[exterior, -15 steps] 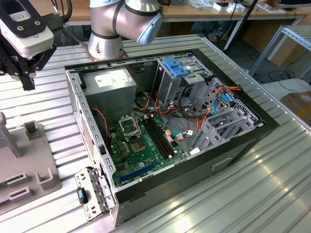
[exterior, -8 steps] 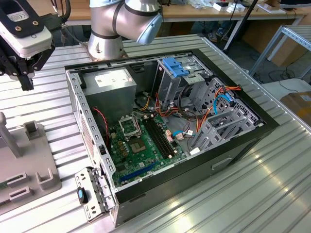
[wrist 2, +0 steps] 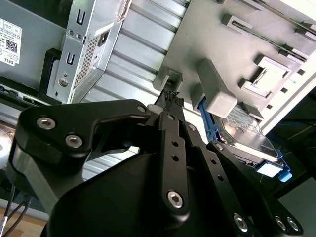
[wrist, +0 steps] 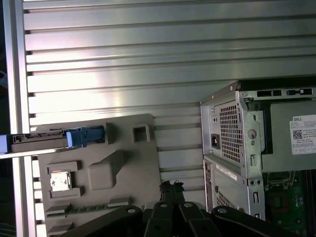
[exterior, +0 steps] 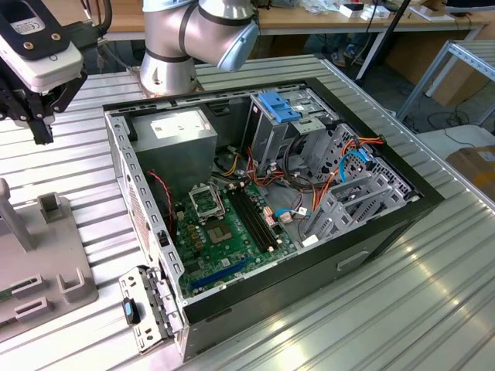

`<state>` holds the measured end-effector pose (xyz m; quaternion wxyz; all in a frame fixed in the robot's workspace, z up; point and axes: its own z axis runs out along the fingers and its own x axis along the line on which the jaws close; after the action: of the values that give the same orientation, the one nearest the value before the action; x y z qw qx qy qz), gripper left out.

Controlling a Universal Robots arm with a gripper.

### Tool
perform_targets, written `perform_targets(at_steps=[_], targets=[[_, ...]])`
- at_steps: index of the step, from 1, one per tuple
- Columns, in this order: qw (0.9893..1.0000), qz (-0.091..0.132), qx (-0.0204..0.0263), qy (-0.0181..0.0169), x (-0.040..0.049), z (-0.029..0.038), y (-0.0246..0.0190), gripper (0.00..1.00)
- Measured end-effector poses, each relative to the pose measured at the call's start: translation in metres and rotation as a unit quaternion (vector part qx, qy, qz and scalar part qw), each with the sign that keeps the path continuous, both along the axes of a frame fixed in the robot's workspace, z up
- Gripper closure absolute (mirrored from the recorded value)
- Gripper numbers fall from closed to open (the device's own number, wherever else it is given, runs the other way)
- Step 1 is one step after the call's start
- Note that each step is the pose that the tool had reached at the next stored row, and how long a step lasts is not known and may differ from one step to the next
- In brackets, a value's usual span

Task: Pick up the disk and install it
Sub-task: 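Reach for the disk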

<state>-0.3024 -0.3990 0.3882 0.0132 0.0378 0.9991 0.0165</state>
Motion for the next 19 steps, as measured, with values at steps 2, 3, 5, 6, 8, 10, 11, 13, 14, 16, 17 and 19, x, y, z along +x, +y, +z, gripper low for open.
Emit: perform_targets(at_steps=[2, 3, 5, 6, 8, 10, 11, 13, 14, 16, 17, 19], targets=[[1.0, 0.0, 0.0, 0.0, -0.0025, -0.0001, 0.0, 0.89], [1.0, 0.0, 0.0, 0.0, -0.0044, -0.0001, 0.0, 0.89], [1.0, 0.0, 0.0, 0.0, -0.0084, -0.0002, 0.0, 0.89], [1.0, 0.0, 0.0, 0.0, -0.01, -0.0003, 0.0, 0.89], [1.0, 0.0, 0.0, 0.0, -0.0175, -0.0005, 0.0, 0.89], [1.0, 0.0, 0.0, 0.0, -0.0219, -0.0006, 0.0, 0.89], [1.0, 0.0, 0.0, -0.0001, -0.0235, -0.0007, 0.0, 0.89], [1.0, 0.0, 0.0, 0.0, -0.0272, -0.0008, 0.0, 0.89], [1.0, 0.0, 0.0, 0.0, -0.029, -0.0009, 0.0, 0.89], [1.0, 0.0, 0.0, 0.0, -0.0325, -0.0011, 0.0, 0.89], [1.0, 0.0, 0.0001, -0.0001, -0.0335, -0.0012, 0.0, 0.89], [1.0, 0.0, 0.0, 0.0, -0.0345, -0.0013, 0.0, 0.89]])
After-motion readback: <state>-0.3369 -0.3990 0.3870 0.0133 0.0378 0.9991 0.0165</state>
